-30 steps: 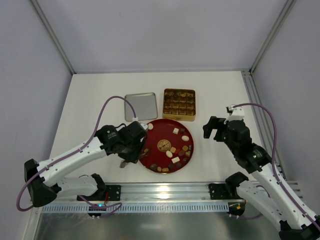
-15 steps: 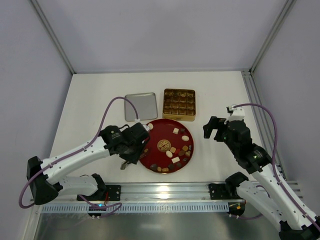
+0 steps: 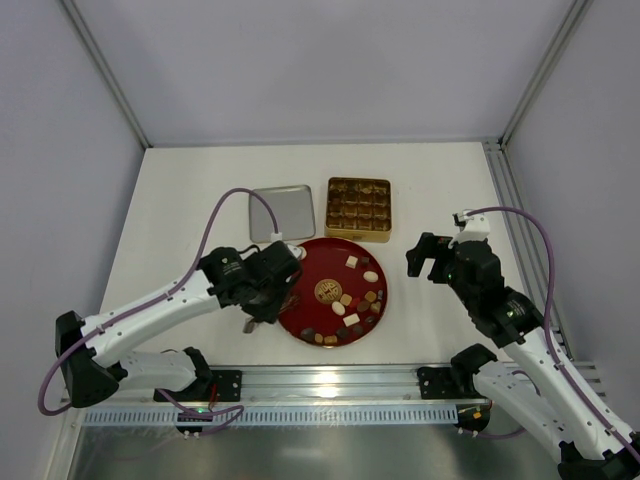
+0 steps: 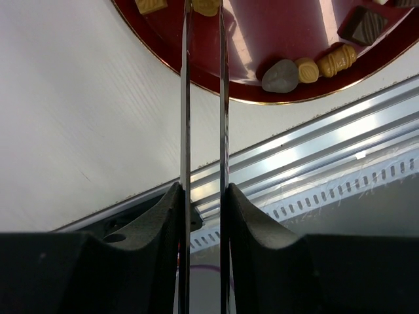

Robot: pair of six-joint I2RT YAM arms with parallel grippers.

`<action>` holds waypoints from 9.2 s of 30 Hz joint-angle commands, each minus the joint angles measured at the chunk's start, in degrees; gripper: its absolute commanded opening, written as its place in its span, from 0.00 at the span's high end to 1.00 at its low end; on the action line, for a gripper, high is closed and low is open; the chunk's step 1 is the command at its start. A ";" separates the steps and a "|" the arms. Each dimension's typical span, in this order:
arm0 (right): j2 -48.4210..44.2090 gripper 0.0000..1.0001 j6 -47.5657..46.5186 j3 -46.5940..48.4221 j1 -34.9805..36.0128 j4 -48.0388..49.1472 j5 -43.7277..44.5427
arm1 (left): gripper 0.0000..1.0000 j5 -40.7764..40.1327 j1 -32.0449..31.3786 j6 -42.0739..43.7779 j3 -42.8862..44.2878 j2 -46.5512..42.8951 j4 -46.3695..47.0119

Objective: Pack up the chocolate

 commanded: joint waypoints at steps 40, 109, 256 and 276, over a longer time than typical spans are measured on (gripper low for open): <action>-0.68 0.00 0.13 0.81 -0.02 0.64 0.64 | 0.75 -4.43 0.76 6.86 24.09 15.15 5.73; -0.86 0.00 0.39 0.90 -0.02 -0.06 1.96 | 0.69 -3.64 14.30 17.15 54.07 48.47 16.81; 2.66 0.00 -0.31 2.66 -0.11 1.61 -1.47 | 0.25 -6.62 58.86 12.49 18.04 35.91 29.47; 19.17 0.00 0.92 19.07 -0.02 1.00 -6.04 | 0.37 5.06 48.66 9.33 22.42 35.01 35.09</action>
